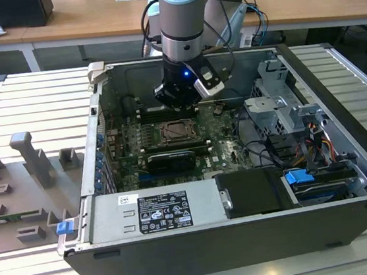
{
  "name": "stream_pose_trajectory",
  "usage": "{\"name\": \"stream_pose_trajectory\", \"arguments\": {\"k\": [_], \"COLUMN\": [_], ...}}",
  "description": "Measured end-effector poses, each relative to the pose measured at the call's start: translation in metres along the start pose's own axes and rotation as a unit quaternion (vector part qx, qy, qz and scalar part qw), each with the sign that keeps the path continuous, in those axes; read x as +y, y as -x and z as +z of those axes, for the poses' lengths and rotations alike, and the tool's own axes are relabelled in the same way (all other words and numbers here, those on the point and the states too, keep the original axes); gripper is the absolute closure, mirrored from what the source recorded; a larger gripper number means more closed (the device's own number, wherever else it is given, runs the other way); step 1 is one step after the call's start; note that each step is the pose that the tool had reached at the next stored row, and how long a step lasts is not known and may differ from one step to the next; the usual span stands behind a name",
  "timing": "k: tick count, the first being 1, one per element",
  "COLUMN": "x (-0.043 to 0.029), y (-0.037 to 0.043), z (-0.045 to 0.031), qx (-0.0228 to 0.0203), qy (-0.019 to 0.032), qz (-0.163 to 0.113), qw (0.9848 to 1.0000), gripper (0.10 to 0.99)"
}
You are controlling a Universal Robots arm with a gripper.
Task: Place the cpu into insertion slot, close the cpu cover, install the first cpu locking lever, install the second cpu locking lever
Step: 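Install the second cpu locking lever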
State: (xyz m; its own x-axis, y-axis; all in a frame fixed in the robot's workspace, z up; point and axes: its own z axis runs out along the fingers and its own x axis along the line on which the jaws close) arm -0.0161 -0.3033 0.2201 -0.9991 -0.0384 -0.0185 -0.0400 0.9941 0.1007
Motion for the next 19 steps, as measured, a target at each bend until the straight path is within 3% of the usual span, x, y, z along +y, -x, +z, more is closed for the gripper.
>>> {"name": "stream_pose_trajectory", "arguments": {"k": [2, 6, 15, 19], "x": [0.0004, 0.002, -0.0045, -0.0032], "y": [0.0001, 0.0004, 0.0001, 0.0004], "z": [-0.0041, -0.0222, -0.0242, -0.0371], "qx": [0.0, 0.0, 0.0, 0.0], "qy": [0.0, 0.0001, 0.0, 0.0001], "qz": [0.0, 0.0, 0.0, 0.0], "qw": [1.0, 1.0, 1.0, 1.0], "gripper": [0.98, 0.98, 0.98, 0.98]}}
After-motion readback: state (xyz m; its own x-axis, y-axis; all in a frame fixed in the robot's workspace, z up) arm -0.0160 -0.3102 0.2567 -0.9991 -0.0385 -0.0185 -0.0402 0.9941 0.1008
